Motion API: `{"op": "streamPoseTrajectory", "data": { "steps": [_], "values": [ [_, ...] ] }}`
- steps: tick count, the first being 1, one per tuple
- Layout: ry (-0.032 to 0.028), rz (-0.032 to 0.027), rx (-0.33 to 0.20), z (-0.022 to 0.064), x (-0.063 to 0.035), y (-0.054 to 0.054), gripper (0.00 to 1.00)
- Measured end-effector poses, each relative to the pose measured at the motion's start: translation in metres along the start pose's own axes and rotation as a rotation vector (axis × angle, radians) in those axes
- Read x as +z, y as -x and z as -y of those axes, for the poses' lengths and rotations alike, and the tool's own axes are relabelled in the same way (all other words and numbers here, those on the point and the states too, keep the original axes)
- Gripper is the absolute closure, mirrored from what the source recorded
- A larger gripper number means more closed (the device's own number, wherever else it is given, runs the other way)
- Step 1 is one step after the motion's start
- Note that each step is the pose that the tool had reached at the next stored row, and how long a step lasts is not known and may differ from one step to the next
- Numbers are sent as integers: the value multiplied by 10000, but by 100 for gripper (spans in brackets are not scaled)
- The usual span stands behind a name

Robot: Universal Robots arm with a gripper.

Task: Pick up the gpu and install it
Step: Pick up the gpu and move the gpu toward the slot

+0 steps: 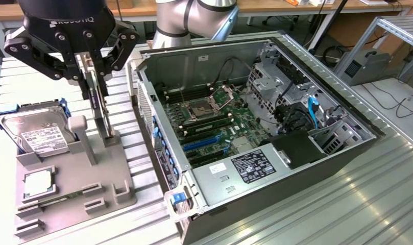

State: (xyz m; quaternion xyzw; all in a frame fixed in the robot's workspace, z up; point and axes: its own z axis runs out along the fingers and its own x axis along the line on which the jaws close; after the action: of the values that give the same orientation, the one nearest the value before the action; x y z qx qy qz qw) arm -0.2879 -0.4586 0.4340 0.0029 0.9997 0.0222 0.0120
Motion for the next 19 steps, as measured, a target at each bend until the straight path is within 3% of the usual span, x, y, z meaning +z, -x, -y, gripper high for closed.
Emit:
{"op": "streamPoseTrajectory", "data": {
  "steps": [11, 19],
  "values": [
    [0, 0, -1, -6, 2, 58, 73],
    [0, 0, 0, -16, 5, 185, 73]
  ]
}}
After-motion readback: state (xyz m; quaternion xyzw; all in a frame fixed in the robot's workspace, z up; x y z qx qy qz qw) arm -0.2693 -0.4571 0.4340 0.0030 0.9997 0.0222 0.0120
